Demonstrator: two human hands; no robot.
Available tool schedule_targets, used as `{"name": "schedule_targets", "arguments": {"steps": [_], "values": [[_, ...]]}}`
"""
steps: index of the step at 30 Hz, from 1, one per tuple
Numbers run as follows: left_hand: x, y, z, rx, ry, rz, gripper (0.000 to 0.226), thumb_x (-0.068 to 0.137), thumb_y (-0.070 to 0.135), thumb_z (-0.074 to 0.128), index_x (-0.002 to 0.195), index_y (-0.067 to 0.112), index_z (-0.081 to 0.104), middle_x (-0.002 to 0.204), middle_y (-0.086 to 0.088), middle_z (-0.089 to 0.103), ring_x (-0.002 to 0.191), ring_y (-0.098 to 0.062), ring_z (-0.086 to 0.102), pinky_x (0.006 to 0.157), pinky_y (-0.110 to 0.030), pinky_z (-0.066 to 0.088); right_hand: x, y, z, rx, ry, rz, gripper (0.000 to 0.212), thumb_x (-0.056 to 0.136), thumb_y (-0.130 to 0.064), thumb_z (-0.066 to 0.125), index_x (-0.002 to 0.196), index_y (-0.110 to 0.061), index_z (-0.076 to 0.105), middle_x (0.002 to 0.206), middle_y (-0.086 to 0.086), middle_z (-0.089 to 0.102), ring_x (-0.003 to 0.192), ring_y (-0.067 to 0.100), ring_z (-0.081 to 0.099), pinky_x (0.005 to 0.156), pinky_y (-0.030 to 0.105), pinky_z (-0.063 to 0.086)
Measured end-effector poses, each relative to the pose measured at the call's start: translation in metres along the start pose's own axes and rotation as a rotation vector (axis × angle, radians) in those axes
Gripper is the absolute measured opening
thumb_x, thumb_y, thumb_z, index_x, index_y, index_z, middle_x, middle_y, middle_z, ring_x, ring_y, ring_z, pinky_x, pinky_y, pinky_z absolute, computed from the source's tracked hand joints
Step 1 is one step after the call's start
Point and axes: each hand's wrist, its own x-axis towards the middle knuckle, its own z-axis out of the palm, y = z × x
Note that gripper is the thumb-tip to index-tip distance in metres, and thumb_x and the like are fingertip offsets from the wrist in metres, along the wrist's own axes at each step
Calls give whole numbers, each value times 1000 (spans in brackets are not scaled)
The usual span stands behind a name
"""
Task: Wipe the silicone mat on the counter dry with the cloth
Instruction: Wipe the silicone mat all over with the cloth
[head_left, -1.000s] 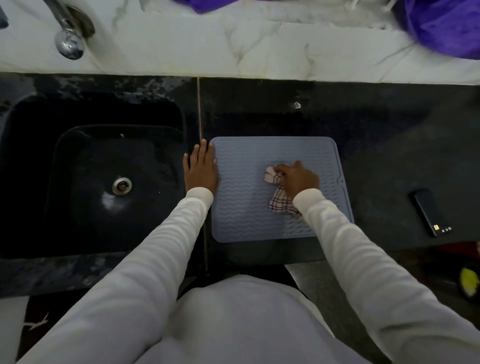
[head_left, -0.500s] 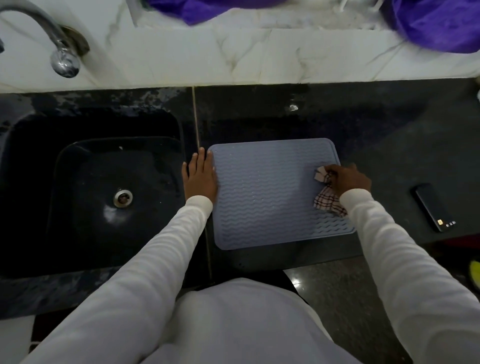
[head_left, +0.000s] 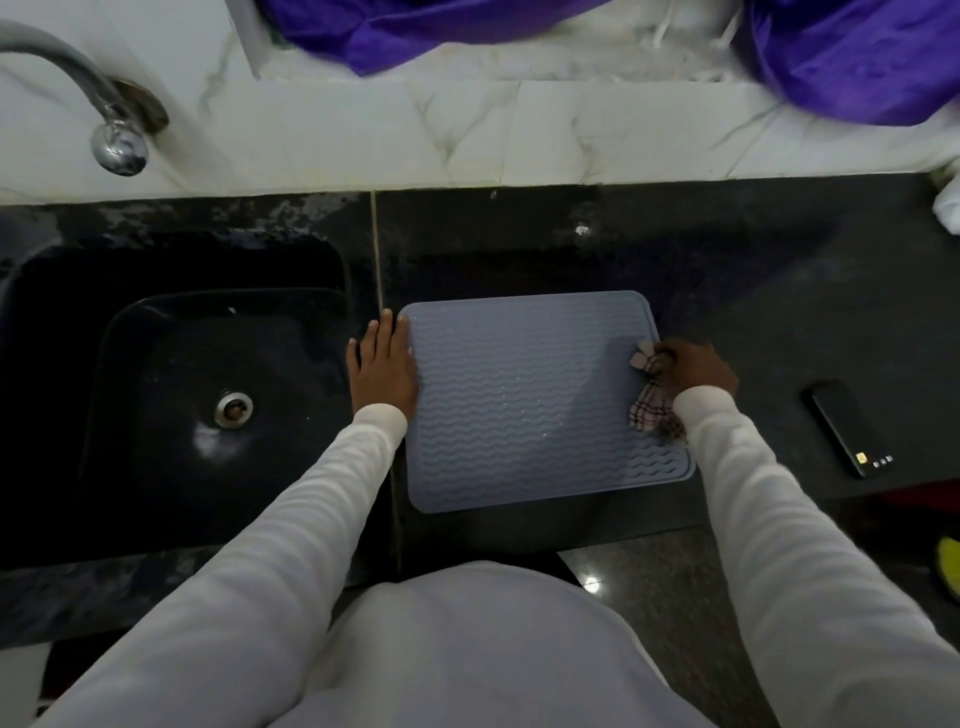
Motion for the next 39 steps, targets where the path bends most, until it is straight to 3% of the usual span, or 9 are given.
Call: {"name": "schedule_targets", "arguments": {"steps": [2,5,10,15,18,22,29,33,39], "values": [[0,1,-1,-8,2,0,52,105,34,18,156,25,11,163,2,9,150,-21,7,121,-47,2,-12,-19,-3,66,22,-70,28,90,-38,47,114,-35,62,112,15,59,97,39,61,85,42,49],[0,1,-1,-15,-9,-10,52,105,35,17,156,25,12,163,3,8,150,-20,6,121,-47,2,-44,-73,1,181,-108,-282,29,82,-46,51,108,-37,62,106,4,66,91,29,63,80,37,50],[0,1,-5,-17,-27,-11,54,103,35,20,156,26,12,164,3,7,150,-19,6,121,-46,2,-102,-183,33,148,-192,-551,33,92,-37,51,124,-44,56,113,11,58,97,36,61,85,40,49],[-1,-5,-9,-5,-5,42,54,104,32,26,156,26,13,163,3,9,150,-20,9,121,-44,3,-133,-234,53,27,-193,-659,39,99,-30,43,138,-32,47,123,12,52,107,34,56,86,42,47],[0,-6,-5,-5,-2,41,52,105,33,23,155,27,14,163,3,10,149,-19,9,121,-43,4,-123,-225,55,1,-188,-633,36,101,-33,39,134,-36,51,119,13,51,102,35,58,85,42,48],[0,-4,-3,1,-3,27,52,104,36,22,155,26,14,163,2,11,149,-20,10,121,-44,5,-118,-205,58,-76,-107,-679,34,99,-25,43,131,-27,54,118,13,49,93,35,62,74,37,49],[1,-4,-4,-3,-31,24,53,105,37,20,156,27,11,164,3,8,150,-19,7,121,-45,4,-86,-152,49,-119,-114,-587,38,100,-26,40,135,-33,49,130,15,44,100,36,61,80,39,49],[-1,-2,-5,0,-34,23,52,105,37,20,155,28,10,164,3,8,150,-19,6,121,-45,3,-70,-118,44,-133,-67,-510,35,99,-32,41,133,-37,50,120,13,48,91,35,62,73,37,48],[-2,0,-6,4,-38,16,52,105,36,20,156,28,10,164,2,7,150,-20,6,121,-46,4,-49,-73,38,-141,-37,-425,35,98,-34,42,132,-40,49,116,12,48,86,35,62,75,40,49]]}}
